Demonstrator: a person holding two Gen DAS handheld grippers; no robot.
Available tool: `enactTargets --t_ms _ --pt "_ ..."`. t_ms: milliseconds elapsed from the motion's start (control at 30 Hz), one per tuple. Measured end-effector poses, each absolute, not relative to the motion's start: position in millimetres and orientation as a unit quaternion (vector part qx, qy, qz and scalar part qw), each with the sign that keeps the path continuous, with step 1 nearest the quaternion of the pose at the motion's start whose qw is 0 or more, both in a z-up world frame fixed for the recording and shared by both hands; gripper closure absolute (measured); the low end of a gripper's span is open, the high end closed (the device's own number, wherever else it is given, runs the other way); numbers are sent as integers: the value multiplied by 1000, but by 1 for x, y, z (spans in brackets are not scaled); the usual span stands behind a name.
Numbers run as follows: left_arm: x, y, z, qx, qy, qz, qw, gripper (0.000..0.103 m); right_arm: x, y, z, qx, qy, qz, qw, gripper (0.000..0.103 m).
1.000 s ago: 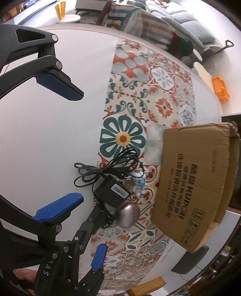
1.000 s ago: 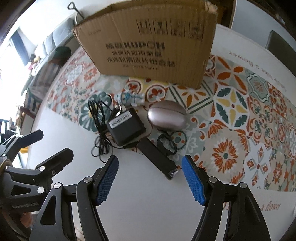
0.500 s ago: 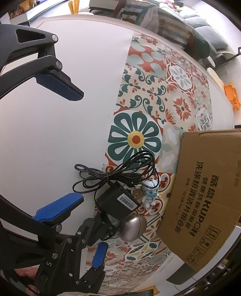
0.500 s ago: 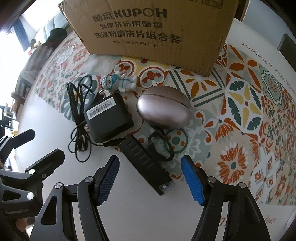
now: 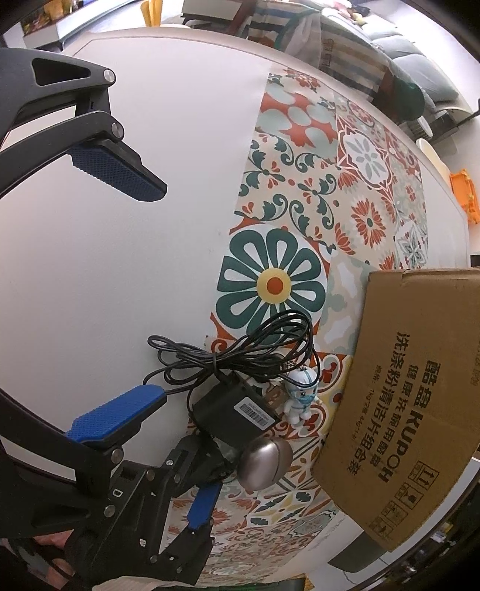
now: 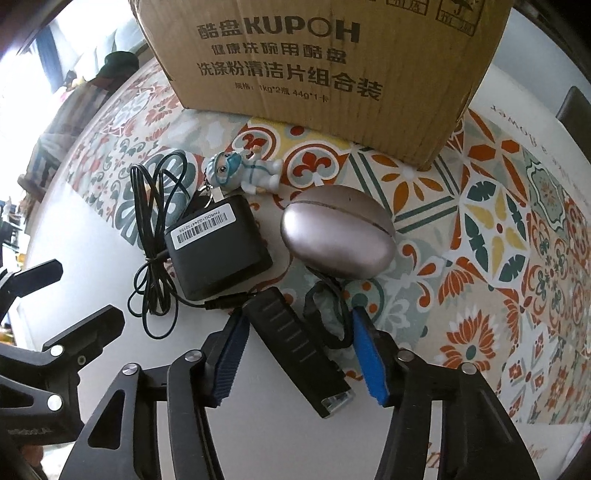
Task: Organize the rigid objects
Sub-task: 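Grasp the black USB hub with the right gripper, then close the left gripper on the black power adapter with its cable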
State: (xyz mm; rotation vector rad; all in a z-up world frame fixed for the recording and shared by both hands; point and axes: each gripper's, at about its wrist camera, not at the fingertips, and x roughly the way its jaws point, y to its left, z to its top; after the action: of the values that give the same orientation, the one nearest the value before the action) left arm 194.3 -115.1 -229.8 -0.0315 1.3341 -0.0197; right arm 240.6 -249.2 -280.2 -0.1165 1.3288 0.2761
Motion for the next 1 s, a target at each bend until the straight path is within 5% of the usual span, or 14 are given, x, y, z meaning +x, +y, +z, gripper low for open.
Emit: enactTargets --t_ms 233,1000 --pt "194 -120 -223 -6 608 -21 793 2 232 -264 -274 -25 612 116 782 65" --pt "220 -159 -225 25 604 -120 788 4 201 -316 -239 94 594 58 797 66"
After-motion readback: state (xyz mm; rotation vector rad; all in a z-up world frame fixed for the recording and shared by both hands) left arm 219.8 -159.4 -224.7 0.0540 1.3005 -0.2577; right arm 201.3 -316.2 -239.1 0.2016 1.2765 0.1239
